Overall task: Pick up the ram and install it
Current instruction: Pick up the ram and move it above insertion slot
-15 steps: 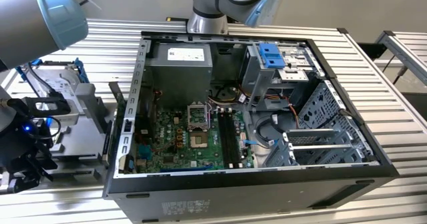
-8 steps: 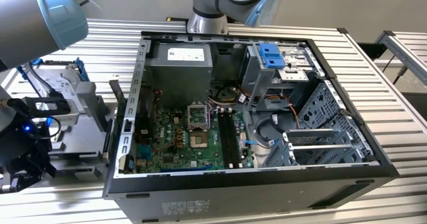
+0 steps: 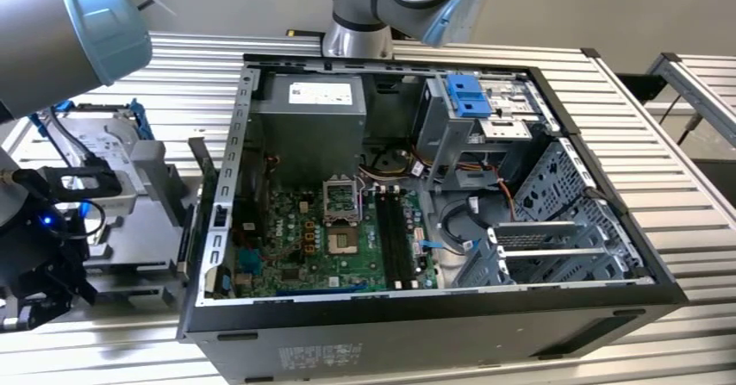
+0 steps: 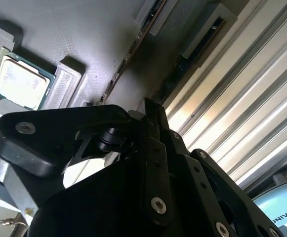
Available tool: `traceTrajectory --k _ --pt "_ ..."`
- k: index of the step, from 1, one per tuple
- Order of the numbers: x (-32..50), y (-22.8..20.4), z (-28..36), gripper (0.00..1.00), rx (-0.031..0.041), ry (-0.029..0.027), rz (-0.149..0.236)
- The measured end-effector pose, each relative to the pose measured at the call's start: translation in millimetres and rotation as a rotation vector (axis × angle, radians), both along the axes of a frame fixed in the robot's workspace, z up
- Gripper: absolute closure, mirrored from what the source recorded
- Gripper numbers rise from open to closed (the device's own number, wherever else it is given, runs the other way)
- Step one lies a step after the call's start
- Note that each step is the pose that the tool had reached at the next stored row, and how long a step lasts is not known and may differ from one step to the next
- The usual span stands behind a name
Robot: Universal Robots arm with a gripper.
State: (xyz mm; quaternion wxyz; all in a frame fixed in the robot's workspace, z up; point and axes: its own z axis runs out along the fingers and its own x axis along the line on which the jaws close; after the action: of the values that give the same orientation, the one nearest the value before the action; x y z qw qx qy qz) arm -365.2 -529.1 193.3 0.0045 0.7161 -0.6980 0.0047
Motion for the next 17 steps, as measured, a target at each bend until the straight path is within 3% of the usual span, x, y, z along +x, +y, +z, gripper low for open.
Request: traceTrajectory --k 8,17 --pt "0.0 0.1 1.5 1.00 -0.0001 0.0002 0.000" --pt "0.0 0.1 20.9 1.00 0.0000 0.0000 0.000"
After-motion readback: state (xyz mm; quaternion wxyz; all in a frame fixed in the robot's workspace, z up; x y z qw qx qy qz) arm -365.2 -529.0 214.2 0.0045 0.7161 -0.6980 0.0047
